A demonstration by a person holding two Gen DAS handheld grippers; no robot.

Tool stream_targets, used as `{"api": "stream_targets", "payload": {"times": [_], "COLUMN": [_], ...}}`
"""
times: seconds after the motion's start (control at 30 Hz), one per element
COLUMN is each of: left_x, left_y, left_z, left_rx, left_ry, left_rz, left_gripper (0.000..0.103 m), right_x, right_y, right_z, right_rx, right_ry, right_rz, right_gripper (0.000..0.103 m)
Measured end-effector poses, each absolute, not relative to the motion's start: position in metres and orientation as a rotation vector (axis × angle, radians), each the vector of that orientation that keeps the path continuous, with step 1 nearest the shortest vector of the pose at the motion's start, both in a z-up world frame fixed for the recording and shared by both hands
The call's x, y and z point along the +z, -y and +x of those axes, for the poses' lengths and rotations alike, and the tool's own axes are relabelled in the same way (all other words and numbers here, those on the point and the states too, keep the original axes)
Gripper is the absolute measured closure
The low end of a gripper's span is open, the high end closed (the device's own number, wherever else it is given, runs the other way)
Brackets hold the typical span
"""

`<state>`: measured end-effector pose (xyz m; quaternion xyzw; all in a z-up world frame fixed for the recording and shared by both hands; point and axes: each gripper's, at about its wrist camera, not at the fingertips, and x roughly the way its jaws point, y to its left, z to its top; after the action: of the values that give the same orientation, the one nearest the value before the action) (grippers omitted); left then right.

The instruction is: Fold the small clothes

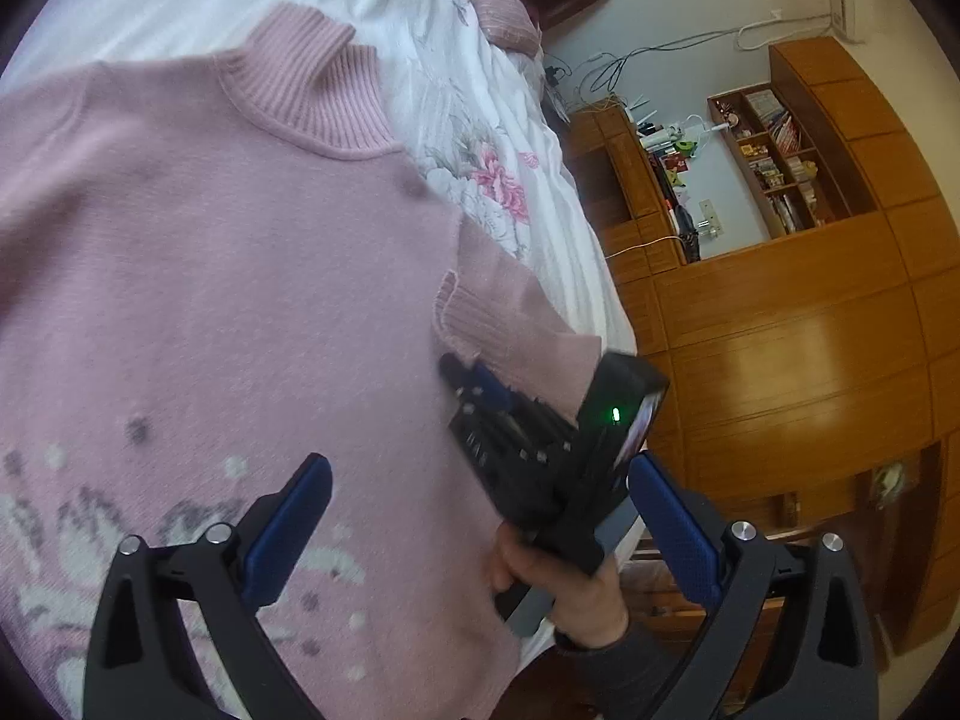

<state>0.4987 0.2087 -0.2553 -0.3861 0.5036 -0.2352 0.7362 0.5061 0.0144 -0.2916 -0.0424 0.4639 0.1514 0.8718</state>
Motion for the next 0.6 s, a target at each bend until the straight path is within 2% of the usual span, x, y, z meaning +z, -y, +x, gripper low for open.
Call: {"api": "stream_targets", "payload": {"times": [0.03, 0.27, 0.4, 0.53, 0.57, 0.6], "left_x": [-0.265, -0.31, -0.335, -0.335, -0.332, -0.329], "left_y": [-0.203, -0.148, -0.124, -0.111, -0.108, -0.103], "left_z": [0.512, 0.582, 0.605, 0.612, 0.612, 0.613], "left_rx": [-0.531, -0.541, -0.509, -0.461, -0.462, -0.462], "left_ry": [-1.122, -1.196, -1.282, -1.302, -1.3, -1.312], "left_rz": [-0.891, -0.949, -0.926, -0.871, -0.851, -0.817], "left_gripper": [0.004, 0.004, 0.004, 0.004, 0.015, 0.036], "right_x": [-0.288, -0.256, -0.26, -0.272, -0.275, -0.277], "right_y": [-0.009, 0.048, 0.083, 0.111, 0.118, 0.123], "right_z": [0.5, 0.408, 0.333, 0.282, 0.272, 0.265], "right_rx": [0.32, 0.382, 0.389, 0.344, 0.333, 0.332], "right_ry": [-0.963, -0.931, -0.946, -0.985, -1.0, -1.012], "right_rz": [-0.066, 0.174, 0.309, 0.394, 0.43, 0.468], "right_gripper": [0.051, 0.049, 0.045, 0.043, 0.043, 0.043]}}
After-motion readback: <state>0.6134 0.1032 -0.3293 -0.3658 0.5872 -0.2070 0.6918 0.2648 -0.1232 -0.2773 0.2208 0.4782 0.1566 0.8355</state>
